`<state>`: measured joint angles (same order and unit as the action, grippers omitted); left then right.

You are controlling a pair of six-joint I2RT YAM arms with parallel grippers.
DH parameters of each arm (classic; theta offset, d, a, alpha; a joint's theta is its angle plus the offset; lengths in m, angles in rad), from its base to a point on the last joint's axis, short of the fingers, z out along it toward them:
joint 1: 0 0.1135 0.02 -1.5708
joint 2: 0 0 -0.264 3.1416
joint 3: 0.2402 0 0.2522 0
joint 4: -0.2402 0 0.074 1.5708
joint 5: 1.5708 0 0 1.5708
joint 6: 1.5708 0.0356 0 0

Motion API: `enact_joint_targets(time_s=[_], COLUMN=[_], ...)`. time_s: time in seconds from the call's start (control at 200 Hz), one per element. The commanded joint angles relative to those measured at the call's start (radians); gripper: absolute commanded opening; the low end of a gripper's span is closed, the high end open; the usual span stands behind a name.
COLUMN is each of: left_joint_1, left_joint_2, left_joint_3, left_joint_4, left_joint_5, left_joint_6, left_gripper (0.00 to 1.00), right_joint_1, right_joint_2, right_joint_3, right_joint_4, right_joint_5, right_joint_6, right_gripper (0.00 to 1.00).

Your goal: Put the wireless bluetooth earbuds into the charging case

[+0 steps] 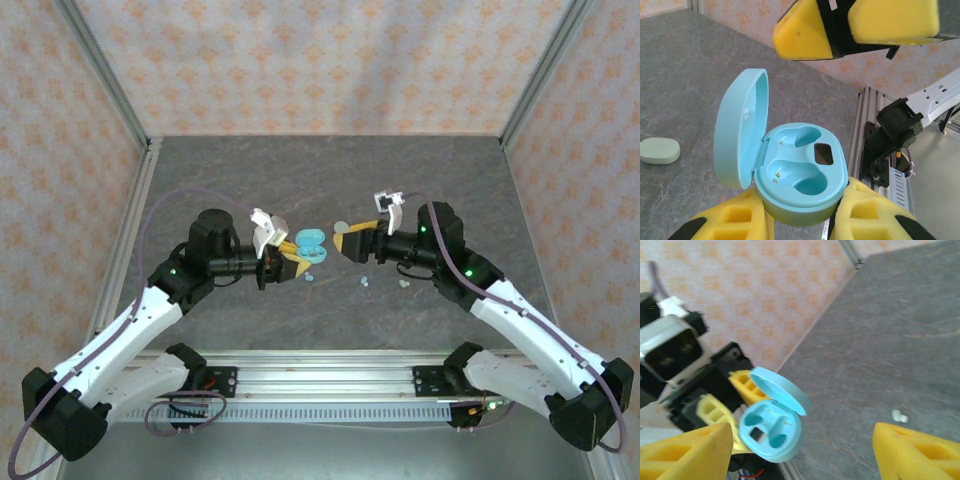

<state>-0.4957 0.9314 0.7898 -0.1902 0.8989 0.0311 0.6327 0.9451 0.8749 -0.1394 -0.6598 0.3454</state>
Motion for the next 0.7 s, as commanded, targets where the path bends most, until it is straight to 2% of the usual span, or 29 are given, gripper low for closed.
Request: enact_joint_targets(time_s=[0.0,0.135,0.45,0.555,0.695], left_joint_1=[-0.003,0.002,0.001,0.001,0.002], left_joint_2=[-0.023,-0.046,-0.146,-0.191,-0.233], left_joint_3=[-0.006,-0.026,-0.071,-0.083,-0.092], left_joint_4=[0.024,0.007,-0.022,-0.036,-0.039], left_joint_5=[-0.046,-0.084,-0.149,-0.179,-0.205], left_joint_6=[-0.008,-0.014,-0.04,-0.045,-0.06], left_gripper=[0.12,0.13,0.13,0.13,0.14], right_joint_1=[-0.005,-0.008,-0.007,0.007,0.082], right_joint_2=[-0.008,0.037,0.268,0.356,0.457], right_joint_3=[0.055,0.075,0.109,0.102,0.05], right_joint_4=[-0.138,-0.268,-0.341,-0.298,-0.143], right_joint_5=[0.167,0.306,0.359,0.321,0.314], right_joint_6=[0.043,0.094,0.113,0.187,0.319], right_gripper=[0.72,0.7,0.58,0.51,0.43])
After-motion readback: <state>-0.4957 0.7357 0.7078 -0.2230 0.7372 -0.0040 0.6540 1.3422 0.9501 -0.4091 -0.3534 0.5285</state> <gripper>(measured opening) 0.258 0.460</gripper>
